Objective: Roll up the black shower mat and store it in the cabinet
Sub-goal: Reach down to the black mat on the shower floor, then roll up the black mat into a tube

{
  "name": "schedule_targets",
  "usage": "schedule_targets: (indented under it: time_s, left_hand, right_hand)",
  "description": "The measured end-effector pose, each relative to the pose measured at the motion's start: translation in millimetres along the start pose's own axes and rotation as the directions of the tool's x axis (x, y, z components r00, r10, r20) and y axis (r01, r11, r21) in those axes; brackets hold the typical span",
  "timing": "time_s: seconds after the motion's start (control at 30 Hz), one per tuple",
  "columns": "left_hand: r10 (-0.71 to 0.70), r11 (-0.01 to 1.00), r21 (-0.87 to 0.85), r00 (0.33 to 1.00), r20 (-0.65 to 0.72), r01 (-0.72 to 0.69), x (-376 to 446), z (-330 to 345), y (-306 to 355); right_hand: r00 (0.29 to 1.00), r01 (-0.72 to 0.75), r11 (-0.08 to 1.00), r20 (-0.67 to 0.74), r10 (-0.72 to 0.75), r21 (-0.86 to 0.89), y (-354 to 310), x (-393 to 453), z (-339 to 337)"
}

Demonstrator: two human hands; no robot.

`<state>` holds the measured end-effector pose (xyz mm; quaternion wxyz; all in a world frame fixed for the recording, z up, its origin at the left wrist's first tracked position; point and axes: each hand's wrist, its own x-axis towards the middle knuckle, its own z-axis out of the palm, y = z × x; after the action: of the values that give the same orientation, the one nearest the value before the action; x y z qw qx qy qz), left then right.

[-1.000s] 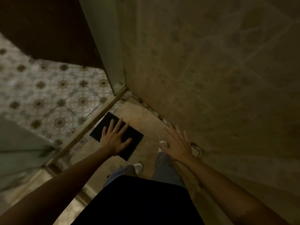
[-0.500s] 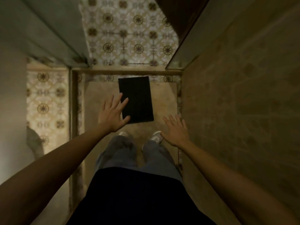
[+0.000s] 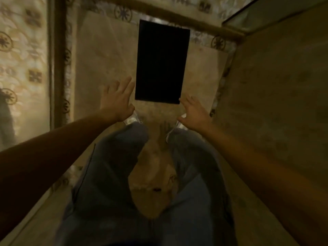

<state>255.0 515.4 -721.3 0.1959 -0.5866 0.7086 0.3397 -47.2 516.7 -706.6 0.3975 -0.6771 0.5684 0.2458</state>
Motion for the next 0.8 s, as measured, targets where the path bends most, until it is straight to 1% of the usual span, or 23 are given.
schedule_targets:
  time_s: [0.07,0.17,0.23,0.3,0.37,0.43,0.5,0.57,0.6,0.7,0.73,0.8]
  left_hand:
    - [0.011,0.999,-0.04,1.0,0.027,-0.01,37.7,31.2,-9.0]
    - [-0.024,0.978,-0.206,0.998,0.062,0.036,100.1,86.6,-21.5]
    - [-0.015,0.98,-0.196,0.997,0.074,0.029,142.3,122.9,-24.8]
    - [0.077,0.992,-0.107,0.994,0.074,-0.069,179.0,155.1,-27.0]
    - [0.221,0.974,0.024,0.97,0.099,-0.224,209.9,184.0,-29.2]
    - [0.357,0.919,0.13,0.926,0.127,-0.372,236.0,210.5,-33.8]
    - [0.475,0.85,0.19,0.871,0.128,-0.492,256.7,232.6,-39.8]
    - [0.557,0.796,0.21,0.823,0.113,-0.567,274.4,250.6,-44.8]
    - [0.578,0.777,0.213,0.806,0.129,-0.592,282.3,257.9,-46.6]
    - [0.604,0.729,0.214,0.758,0.246,-0.65,302.8,271.7,-53.8]
    - [0.614,0.709,0.224,0.742,0.268,-0.668,308.0,275.5,-56.8]
    - [0.679,0.646,0.262,0.697,0.231,-0.717,315.1,281.9,-61.7]
  right_hand:
    - [1.0,0.003,1.0,-0.005,-0.003,-0.014,16.0,40.7,28.2]
    - [0.996,0.085,0.989,0.017,-0.084,-0.117,41.1,103.9,73.9]
    - [0.992,0.128,0.977,0.037,-0.124,-0.169,59.9,142.6,101.4]
    - [0.988,0.155,0.967,0.05,-0.148,-0.204,77.2,178.3,126.8]
    - [0.983,0.186,0.949,0.058,-0.177,-0.254,93.6,210.0,149.7]
    - [0.97,0.24,0.913,0.055,-0.236,-0.331,108.1,238.0,170.1]
    - [0.932,0.348,0.827,0.064,-0.358,-0.441,119.5,264.2,186.3]
    - [0.875,0.443,0.732,0.073,-0.478,-0.518,127.7,287.5,198.1]
    - [0.858,0.469,0.709,0.081,-0.507,-0.527,130.5,297.7,202.6]
    - [0.829,0.517,0.681,0.106,-0.549,-0.519,141.4,321.0,211.4]
    - [0.809,0.545,0.664,0.115,-0.576,-0.511,145.6,326.0,212.3]
    - [0.757,0.609,0.628,0.119,-0.642,-0.484,153.5,333.3,210.8]
